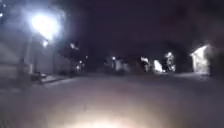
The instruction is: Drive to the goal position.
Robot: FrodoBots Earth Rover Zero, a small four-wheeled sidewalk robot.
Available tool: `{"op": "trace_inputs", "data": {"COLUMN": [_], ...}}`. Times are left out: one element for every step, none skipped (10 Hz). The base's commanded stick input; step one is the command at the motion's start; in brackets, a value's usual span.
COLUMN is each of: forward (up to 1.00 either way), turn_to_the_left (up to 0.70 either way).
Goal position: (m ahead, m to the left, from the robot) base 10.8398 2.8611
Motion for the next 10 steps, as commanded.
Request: {"op": "trace_inputs", "data": {"forward": [0.7,0.7,0.7,0.7,0.7,0.7,0.7,0.7,0.7,0.7], "turn_to_the_left": [0.0,0.0,0.0,0.0,0.0,0.0,0.0,0.0,0.0,0.0]}}
